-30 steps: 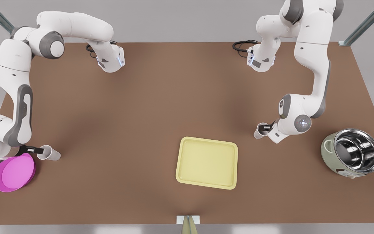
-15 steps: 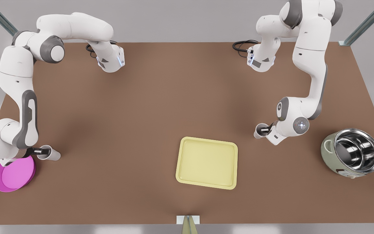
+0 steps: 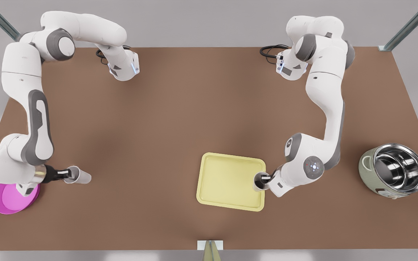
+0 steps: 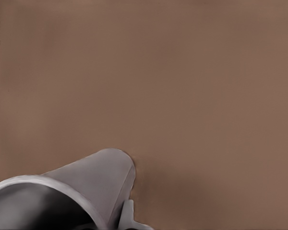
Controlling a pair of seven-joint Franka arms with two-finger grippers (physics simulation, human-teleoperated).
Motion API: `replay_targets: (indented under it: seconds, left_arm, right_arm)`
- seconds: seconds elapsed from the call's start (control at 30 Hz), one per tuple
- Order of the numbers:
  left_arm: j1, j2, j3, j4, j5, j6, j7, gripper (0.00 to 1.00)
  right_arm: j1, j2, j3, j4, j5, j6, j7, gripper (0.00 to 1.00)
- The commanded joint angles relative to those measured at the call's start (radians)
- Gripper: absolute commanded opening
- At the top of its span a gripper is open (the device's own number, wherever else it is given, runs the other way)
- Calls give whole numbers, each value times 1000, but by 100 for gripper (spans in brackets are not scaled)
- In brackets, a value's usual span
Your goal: Use both arms to respectively pick up the white IKEA cups from the middle-left and middle-right positions, then place the white IKEA cups onto the middle-middle tray, ensuring that the cups remain upright and do not tip over
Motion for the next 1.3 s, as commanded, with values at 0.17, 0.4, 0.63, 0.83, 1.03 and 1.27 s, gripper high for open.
replay_targets:
  seconds: [0.17, 0.4, 0.63, 0.83, 1.03, 1.27]
  left_arm:
    - [-24, 73, -24, 45, -6, 3, -275, 21]
    - [-30, 117, -30, 60, -6, -2, -281, 21]
    - [-30, 145, -30, 60, -5, 15, -273, 100]
    - [-22, 47, -24, 66, -5, -181, -278, 100]
    - [67, -384, 16, 60, 230, -821, -93, 100]
    - [156, -613, -7, -320, 148, -542, -16, 100]
  right_arm:
    - [359, -15, 54, 81, -14, -27, 466, 21]
    - [571, 59, 56, 116, -109, 190, 914, 21]
    - [753, 212, 28, 289, -137, 358, 1279, 21]
    - [813, 263, 17, 302, -137, 469, 1377, 21]
    - [841, 311, -2, 302, -142, 515, 1368, 21]
    - [870, 327, -38, 302, -143, 532, 1360, 76]
